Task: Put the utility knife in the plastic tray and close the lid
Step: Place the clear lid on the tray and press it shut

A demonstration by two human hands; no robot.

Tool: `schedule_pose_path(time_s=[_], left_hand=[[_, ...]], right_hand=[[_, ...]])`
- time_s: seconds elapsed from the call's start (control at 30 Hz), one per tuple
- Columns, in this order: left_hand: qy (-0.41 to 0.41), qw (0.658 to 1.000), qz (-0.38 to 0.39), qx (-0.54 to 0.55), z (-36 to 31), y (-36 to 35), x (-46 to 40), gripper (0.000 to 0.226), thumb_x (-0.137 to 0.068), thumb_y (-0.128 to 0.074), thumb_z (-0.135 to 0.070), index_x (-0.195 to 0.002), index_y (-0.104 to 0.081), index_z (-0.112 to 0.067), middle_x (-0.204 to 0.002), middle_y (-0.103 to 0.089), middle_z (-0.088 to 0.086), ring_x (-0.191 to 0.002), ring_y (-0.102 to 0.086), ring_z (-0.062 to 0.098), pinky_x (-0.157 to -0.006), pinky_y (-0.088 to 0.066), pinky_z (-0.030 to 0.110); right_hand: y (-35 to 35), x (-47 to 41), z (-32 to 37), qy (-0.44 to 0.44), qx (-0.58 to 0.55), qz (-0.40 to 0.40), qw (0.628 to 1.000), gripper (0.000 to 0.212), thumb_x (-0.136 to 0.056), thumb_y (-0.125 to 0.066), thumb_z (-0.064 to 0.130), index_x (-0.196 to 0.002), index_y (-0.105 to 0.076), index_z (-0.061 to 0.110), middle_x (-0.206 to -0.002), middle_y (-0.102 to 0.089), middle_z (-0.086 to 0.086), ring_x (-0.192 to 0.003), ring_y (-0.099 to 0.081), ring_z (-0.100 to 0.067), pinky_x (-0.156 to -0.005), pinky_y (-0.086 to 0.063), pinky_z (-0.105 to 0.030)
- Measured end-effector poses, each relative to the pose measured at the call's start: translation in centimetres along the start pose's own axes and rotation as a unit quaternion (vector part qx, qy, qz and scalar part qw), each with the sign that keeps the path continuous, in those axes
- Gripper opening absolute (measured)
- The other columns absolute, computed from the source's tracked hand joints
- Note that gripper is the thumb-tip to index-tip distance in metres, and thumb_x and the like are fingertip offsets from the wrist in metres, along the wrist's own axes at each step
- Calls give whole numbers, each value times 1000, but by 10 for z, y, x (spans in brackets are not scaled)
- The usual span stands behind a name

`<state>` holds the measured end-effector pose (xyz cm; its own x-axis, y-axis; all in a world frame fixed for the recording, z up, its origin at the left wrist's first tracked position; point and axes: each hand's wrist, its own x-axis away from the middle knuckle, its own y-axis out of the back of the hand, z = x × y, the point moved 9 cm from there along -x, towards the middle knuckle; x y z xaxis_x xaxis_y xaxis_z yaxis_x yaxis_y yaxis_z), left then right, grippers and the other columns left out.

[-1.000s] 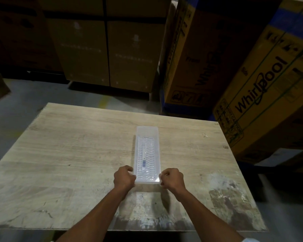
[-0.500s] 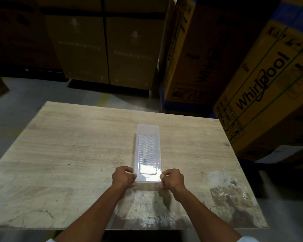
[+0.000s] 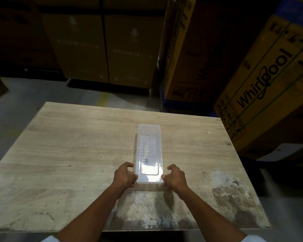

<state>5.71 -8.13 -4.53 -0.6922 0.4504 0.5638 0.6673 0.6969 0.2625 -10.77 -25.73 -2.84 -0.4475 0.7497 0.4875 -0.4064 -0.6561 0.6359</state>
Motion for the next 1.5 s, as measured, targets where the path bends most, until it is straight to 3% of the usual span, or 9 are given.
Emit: schedule_pose_path(time_s=[0.1,0.17,0.23,0.47,0.77,0.9,1.0,1.17,1.5], left_hand=[[-93,983,12,-160,-22,-3,0,79,-77,-79,-3,-145,-41,-18,-130,-57,20,-106,-64,31,-89,-57,43],[-141,961,36,-236,-33,-7,-5,91,-77,-82,-10,-152,-31,-17,-156,-34,16,-137,-45,34,-113,-42,45],[-183,934,58,-300,-39,-12,-12,92,-80,-80,-17,-155,-27,-17,-167,-13,8,-150,-25,34,-122,-27,51],[-251,871,65,-417,-61,-11,-26,74,-96,-62,-22,-156,-20,-22,-170,-4,-3,-144,-29,39,-109,-40,59],[-292,845,27,-447,-88,-11,-36,56,-95,-62,-20,-147,-40,-18,-161,-33,-3,-132,-42,35,-93,-52,50],[-293,824,17,-485,-93,-13,-41,57,-94,-64,-25,-146,-41,-17,-158,-35,-3,-130,-42,33,-84,-54,48],[-298,803,14,-516,-96,-15,-44,56,-93,-66,-27,-143,-44,-14,-157,-37,0,-132,-40,35,-85,-54,48],[-292,787,25,-543,-96,-16,-49,60,-90,-70,-30,-143,-46,-14,-165,-27,4,-146,-27,39,-98,-51,54],[-261,816,67,-511,-94,-17,-59,62,-91,-69,-27,-142,-37,-18,-169,-13,-4,-152,-16,37,-106,-42,60]], right_hand=[[0,1,30,134,150,12,980,79,-89,-70,9,-154,-27,19,-158,-33,-11,-134,-49,-33,-105,-44,-40],[-4,-1,41,186,217,40,957,92,-89,-71,8,-159,-13,22,-170,-1,-2,-143,-35,-37,-112,-40,-48],[-10,-11,40,198,269,72,940,97,-89,-72,12,-160,-6,26,-170,10,4,-143,-32,-37,-112,-41,-53],[-12,-30,39,209,315,111,919,95,-85,-76,23,-159,-16,23,-170,-5,3,-145,-32,-35,-110,-43,-53],[0,-34,64,250,327,56,909,55,-89,-71,13,-138,-45,13,-148,-40,-5,-120,-51,-33,-97,-48,-49],[4,-39,76,254,339,47,905,64,-82,-79,12,-137,-46,13,-141,-44,-6,-115,-52,-32,-93,-50,-48],[4,-42,85,247,376,59,891,84,-78,-84,18,-147,-36,13,-147,-38,-11,-123,-48,-36,-99,-47,-51],[1,-50,92,237,416,89,873,112,-74,-89,23,-157,-14,16,-169,-1,-8,-144,-29,-41,-113,-34,-58],[0,-73,96,202,443,134,863,141,-64,-95,33,-159,9,20,-169,19,-1,-151,-17,-40,-117,-23,-61]])
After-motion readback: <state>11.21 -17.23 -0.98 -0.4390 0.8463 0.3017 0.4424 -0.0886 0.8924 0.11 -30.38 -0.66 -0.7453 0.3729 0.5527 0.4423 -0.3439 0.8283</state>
